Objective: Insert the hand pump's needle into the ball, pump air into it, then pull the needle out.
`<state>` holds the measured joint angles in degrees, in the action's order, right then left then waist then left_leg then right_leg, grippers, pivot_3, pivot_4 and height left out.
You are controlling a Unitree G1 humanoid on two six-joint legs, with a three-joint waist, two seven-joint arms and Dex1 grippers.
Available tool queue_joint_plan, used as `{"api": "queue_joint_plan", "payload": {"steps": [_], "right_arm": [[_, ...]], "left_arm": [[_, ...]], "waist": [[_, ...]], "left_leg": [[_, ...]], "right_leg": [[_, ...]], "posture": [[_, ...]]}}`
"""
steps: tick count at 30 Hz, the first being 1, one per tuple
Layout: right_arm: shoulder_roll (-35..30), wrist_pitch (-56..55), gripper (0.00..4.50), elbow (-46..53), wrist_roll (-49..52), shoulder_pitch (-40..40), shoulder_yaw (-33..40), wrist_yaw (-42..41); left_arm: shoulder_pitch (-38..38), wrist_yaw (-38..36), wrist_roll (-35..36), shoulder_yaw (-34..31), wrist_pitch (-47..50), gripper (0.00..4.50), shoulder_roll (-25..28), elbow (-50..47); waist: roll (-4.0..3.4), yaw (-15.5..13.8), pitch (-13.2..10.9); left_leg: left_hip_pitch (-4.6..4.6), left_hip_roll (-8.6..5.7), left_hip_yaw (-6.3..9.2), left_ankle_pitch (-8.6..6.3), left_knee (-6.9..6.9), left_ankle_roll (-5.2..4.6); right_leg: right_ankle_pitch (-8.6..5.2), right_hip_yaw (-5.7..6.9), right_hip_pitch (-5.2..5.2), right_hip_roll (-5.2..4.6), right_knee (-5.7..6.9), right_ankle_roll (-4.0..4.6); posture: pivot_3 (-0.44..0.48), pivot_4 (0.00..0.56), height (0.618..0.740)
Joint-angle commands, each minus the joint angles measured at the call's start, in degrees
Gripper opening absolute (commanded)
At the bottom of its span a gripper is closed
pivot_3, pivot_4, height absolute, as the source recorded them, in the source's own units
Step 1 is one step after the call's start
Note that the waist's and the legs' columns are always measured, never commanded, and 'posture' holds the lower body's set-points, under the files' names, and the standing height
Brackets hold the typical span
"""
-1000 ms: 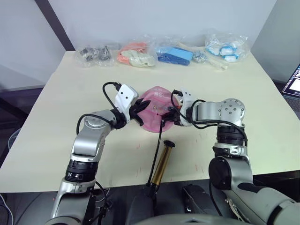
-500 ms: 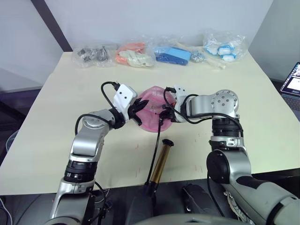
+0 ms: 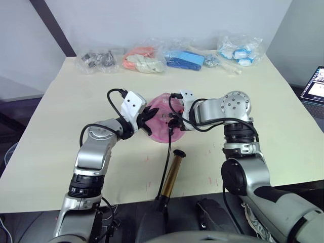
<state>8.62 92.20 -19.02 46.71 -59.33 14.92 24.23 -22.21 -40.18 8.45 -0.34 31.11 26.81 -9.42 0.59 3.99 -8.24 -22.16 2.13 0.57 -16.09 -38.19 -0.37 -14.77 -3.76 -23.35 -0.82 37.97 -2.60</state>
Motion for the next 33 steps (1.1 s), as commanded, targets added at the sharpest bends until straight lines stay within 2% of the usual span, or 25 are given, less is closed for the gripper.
{"api": "queue_joint_plan", "payload": {"steps": [1,14,33], "right_arm": [[8.0,0.3,0.35,-0.5,-0.5,-2.4,-0.9,-2.0],[8.8,-2.4,0.35,-4.8,-7.4,-4.1,1.2,-6.3],[10.8,-6.3,0.35,-10.1,-11.3,-8.3,3.6,-9.3]], "left_arm": [[2.5,-3.8,2.2,8.0,1.9,0.03,-2.7,-0.2],[3.2,-4.1,2.1,8.0,1.6,0.03,-2.5,-0.1],[4.2,-4.1,2.1,8.1,1.7,0.03,-2.4,-0.5]], "waist": [[0.00,0.0,0.0],[-0.02,0.0,0.2],[0.00,0.1,0.4]], "left_leg": [[0.13,0.00,0.01,0.00,0.05,0.00],[0.40,0.00,0.02,0.00,0.23,0.00],[0.48,0.00,0.03,0.00,0.41,0.00]], "right_leg": [[-0.01,-0.02,0.09,0.00,-0.03,0.00],[-0.02,-0.12,0.26,0.00,-0.10,0.00],[-0.03,-0.20,0.26,0.00,-0.17,0.00]], "posture": [[0.000,0.150,0.740],[0.000,0.150,0.740],[0.000,0.150,0.740]]}}
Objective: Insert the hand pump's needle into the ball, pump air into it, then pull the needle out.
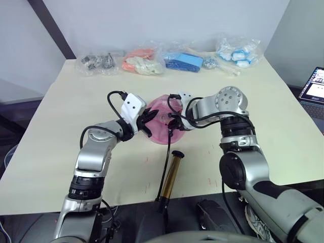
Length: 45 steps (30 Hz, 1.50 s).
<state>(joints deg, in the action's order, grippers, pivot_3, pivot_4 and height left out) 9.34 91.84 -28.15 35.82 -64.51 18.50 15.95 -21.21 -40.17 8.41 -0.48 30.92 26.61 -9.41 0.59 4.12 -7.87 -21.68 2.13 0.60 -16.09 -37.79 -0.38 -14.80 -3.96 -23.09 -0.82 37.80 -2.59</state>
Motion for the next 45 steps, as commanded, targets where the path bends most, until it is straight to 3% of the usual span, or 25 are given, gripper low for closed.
{"api": "queue_joint_plan", "payload": {"steps": [1,45], "right_arm": [[10.1,-6.3,0.35,-1.4,-0.6,-3.2,0.1,-1.2],[10.8,-18.2,0.35,-17.8,-6.1,-8.9,-2.4,-7.7]], "left_arm": [[3.3,-4.1,2.2,8.3,1.9,0.03,-2.2,-0.6],[4.8,-4.4,1.9,8.4,2.3,0.03,-2.7,-1.2]], "waist": [[-0.01,0.0,0.0],[-0.04,1.5,0.7]], "left_leg": [[0.00,0.00,0.00,0.00,0.01,0.00],[1.05,0.05,0.13,0.00,0.82,0.00]], "right_leg": [[0.00,0.00,0.00,0.00,-0.01,0.00],[-0.23,-0.15,0.62,0.14,-0.41,-0.04]], "posture": [[0.000,0.150,0.740],[0.000,0.150,0.740]]}}
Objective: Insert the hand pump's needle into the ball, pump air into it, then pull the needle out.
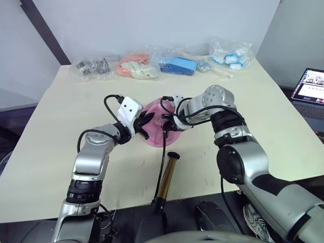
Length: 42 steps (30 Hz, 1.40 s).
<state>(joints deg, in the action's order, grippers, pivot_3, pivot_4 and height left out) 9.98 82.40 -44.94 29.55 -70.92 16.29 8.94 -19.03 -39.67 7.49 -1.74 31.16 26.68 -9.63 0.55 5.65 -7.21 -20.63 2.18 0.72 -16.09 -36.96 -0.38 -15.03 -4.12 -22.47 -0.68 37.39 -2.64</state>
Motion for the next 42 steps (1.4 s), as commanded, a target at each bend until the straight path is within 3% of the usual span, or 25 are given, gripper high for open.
{"api": "queue_joint_plan", "payload": {"steps": [1,20,29,42], "right_arm": [[10.1,-8.9,0.35,-1.3,0.1,-2.6,-0.1,-0.7],[11.1,-14.5,0.35,-7.6,-0.6,-5.1,-1.2,-2.6],[10.7,-16.4,0.35,-9.7,-0.5,-6.0,-1.3,-3.6],[9.1,-4.5,0.35,5.7,1.9,-0.6,-3.1,-3.8]], "left_arm": [[2.7,-4.9,2.8,9.7,2.0,0.03,-2.8,-1.0],[3.4,-5.2,2.3,9.7,1.9,0.03,-2.7,-0.8],[3.3,-5.3,2.0,9.6,1.9,0.03,-3.1,-0.5],[1.8,-6.3,0.8,8.3,-0.6,0.03,-1.5,3.3]], "waist": [[0.03,0.0,0.1],[-0.01,0.1,0.4],[-0.11,0.2,0.4],[-0.24,-0.1,-0.5]], "left_leg": [[0.01,0.00,0.00,0.00,0.02,0.00],[0.16,-0.03,0.93,0.00,0.37,0.00],[0.87,-0.01,1.27,-0.01,0.74,0.02],[0.72,-0.02,1.34,-0.01,0.73,0.02]], "right_leg": [[0.00,0.00,0.00,0.00,-0.01,0.00],[0.15,-0.04,0.02,0.54,-0.35,0.36],[0.04,0.03,0.51,0.68,-0.54,0.54],[0.04,0.04,0.44,0.61,-0.54,0.54]], "posture": [[0.000,0.150,0.740],[0.000,0.150,0.740],[0.000,0.150,0.740],[0.000,0.150,0.740]]}}
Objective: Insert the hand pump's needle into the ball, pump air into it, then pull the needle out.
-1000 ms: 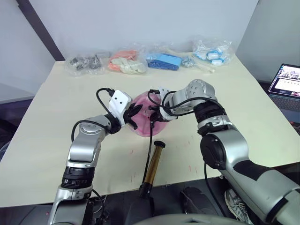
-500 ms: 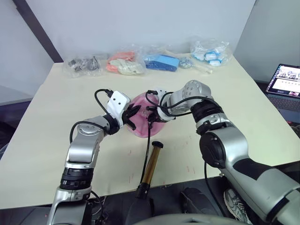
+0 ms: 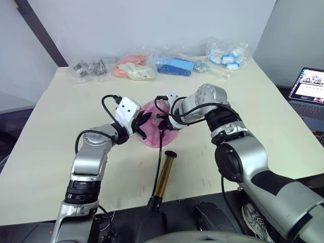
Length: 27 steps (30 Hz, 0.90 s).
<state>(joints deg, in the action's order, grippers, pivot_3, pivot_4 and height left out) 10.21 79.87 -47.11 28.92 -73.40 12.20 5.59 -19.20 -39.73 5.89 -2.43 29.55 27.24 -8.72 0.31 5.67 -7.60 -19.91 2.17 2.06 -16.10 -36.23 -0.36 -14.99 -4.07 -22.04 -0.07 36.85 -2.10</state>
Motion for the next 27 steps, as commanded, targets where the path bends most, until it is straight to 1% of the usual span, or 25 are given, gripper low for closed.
{"api": "queue_joint_plan", "payload": {"steps": [1,3,5,6,7,12,17,21,27], "right_arm": [[9.1,-1.0,0.35,9.2,2.6,2.4,1.2,0.0],[9.5,0.9,0.35,12.4,2.7,3.9,1.1,0.6],[9.7,3.1,0.35,16.0,2.8,5.8,1.0,1.1],[9.8,4.2,0.35,17.7,2.8,6.8,0.9,1.3],[9.7,5.1,0.35,19.4,2.7,7.8,0.4,1.3],[9.4,8.3,0.35,24.8,2.4,11.3,-1.1,0.7],[8.9,8.8,0.35,27.1,2.0,12.9,-2.3,-0.1],[8.2,9.8,0.35,29.1,2.2,12.7,-2.1,-0.5],[8.0,10.3,0.35,30.2,1.7,13.5,-2.2,-0.6]], "left_arm": [[1.8,-6.4,2.4,8.9,0.8,0.03,-1.9,2.7],[1.6,-6.5,2.3,8.8,0.4,0.03,-1.7,3.2],[1.5,-6.7,2.3,8.8,0.2,0.03,-1.6,3.5],[1.4,-6.8,2.3,8.8,0.1,0.03,-1.5,3.6],[1.3,-7.0,2.3,8.8,0.0,0.03,-1.4,3.7],[1.2,-7.4,2.3,8.8,-0.4,0.03,-1.0,4.1],[1.7,-7.7,2.1,8.8,-0.8,0.03,-0.9,4.1],[1.6,-7.8,2.1,8.6,-1.2,0.03,-0.7,4.6],[1.9,-7.7,1.8,8.9,-2.1,0.03,-1.1,5.4]], "waist": [[-0.10,-0.2,-0.2],[-0.21,-0.3,-0.4],[-0.21,-0.5,-0.4],[-0.21,-0.6,-0.4],[-0.20,-0.8,-0.4],[-0.18,-1.3,-0.5],[-0.18,-1.7,-0.5],[-0.18,-1.7,-0.5],[-0.18,-1.8,-0.5]], "left_leg": [[-0.04,0.00,0.00,0.00,0.00,0.00],[-0.19,-0.04,-0.02,0.01,-0.01,0.00],[-0.64,-0.06,0.01,0.05,-0.05,0.06],[-0.93,-0.06,0.07,0.24,-0.06,0.38],[-1.04,-0.06,0.08,0.27,-0.06,0.44],[-1.20,-0.11,0.03,0.28,-0.06,0.46],[-1.40,-0.12,0.00,0.28,-0.06,0.46],[-1.68,-0.12,-0.03,0.31,-0.09,0.50],[-1.83,-0.12,-0.05,0.33,-0.09,0.53]], "right_leg": [[0.00,0.00,-0.02,-0.02,-0.01,0.00],[0.01,-0.02,-0.14,-0.07,-0.02,-0.01],[0.19,0.00,-0.49,-0.05,-0.01,-0.11],[0.23,0.06,-0.75,-0.05,0.00,-0.07],[0.24,0.08,-0.82,-0.06,-0.01,-0.07],[0.24,0.06,-0.96,-0.13,-0.05,-0.08],[0.23,0.09,-1.13,-0.10,-0.06,-0.08],[0.25,0.17,-1.34,-0.10,-0.05,-0.08],[0.28,0.19,-1.47,-0.10,-0.04,-0.02]], "posture": [[0.000,0.150,0.740],[0.000,0.150,0.740],[0.000,0.150,0.740],[0.000,0.150,0.740],[0.000,0.150,0.740],[0.000,0.150,0.740],[0.000,0.150,0.740],[0.000,0.150,0.740],[0.000,0.150,0.740]]}}
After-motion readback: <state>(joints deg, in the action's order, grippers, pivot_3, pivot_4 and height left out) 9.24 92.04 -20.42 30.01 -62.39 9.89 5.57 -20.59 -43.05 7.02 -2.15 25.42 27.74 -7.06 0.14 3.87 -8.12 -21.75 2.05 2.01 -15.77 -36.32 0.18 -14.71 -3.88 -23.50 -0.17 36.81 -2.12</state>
